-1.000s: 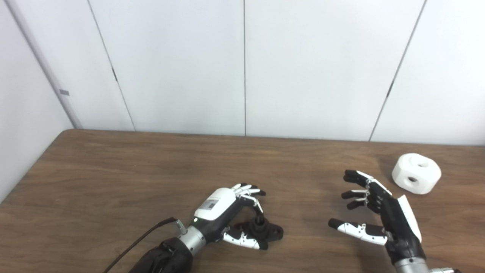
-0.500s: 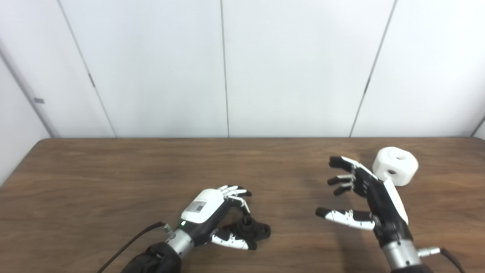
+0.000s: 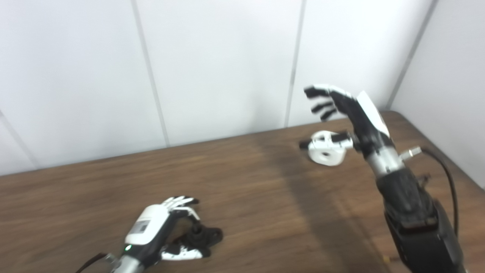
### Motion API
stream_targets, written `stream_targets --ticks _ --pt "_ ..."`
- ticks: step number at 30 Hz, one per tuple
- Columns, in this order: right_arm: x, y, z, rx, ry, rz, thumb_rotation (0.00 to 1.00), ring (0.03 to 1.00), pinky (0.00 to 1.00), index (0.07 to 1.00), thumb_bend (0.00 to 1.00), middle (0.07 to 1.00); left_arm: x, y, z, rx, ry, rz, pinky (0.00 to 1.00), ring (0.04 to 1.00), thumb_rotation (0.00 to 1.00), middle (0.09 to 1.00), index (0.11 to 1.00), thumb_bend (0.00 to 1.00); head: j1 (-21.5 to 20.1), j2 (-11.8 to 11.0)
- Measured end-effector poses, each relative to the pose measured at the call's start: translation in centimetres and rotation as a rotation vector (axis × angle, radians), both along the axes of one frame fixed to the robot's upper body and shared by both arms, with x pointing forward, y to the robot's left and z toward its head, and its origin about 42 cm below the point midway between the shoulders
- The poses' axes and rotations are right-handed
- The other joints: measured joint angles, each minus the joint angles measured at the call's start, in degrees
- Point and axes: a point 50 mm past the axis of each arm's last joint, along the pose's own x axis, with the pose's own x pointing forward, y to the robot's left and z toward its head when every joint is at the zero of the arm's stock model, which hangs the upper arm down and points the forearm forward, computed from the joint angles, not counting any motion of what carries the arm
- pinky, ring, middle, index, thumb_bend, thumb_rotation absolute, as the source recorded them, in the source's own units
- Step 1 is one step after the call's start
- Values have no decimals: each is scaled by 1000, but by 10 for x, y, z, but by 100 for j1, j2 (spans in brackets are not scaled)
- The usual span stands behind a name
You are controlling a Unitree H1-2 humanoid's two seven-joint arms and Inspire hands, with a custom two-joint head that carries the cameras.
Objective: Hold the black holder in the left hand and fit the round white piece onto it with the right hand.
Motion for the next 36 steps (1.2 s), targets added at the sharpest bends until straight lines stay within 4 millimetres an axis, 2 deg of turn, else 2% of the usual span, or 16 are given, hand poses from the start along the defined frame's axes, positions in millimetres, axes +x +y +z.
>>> stream_targets --ticks 3,7,10,14,20,23,28,31,33,36 --pt "-1 -19 15 -61 -28 -93 100 689 516 764 774 781 1 3 0 0 -5 -9 887 880 50 833 485 522 -98 -53" --pt "-5 -44 29 -110 -15 -231 191 784 610 802 799 835 2 8 -1 4 -14 -22 899 888 51 837 485 522 -265 -132" --pt "-4 -59 33 -150 62 -255 247 826 638 827 845 878 6 11 -2 4 -15 -35 910 886 51 833 485 523 -335 -168" --pt "0 -73 35 -214 192 -247 266 895 681 883 863 956 9 13 -3 5 -20 -48 915 886 53 836 485 523 -344 -176" --pt "10 -81 16 -205 399 -187 273 929 697 945 926 1000 10 15 -4 4 -23 -44 929 883 54 835 485 524 -327 -194" --pt "14 -84 8 -206 499 -146 299 985 737 993 946 1000 10 16 -4 4 -23 -42 928 887 54 839 485 524 -309 -185" --pt "23 -87 -2 -221 637 -103 280 1000 781 1000 999 1000 10 17 -4 5 -23 -39 935 891 53 842 485 523 -265 -176" --pt "31 -88 -6 -230 684 -104 278 1000 768 1000 1000 1000 9 18 -4 5 -22 -37 934 894 52 843 485 523 -221 -176" --pt "38 -87 -13 -236 716 -103 323 989 764 1000 1000 1000 9 18 -4 4 -22 -37 916 885 52 838 485 523 -212 -176" --pt "47 -89 -31 -228 770 -113 330 988 784 1000 1000 1000 9 17 -4 4 -23 -38 914 880 51 834 485 523 -177 -185"
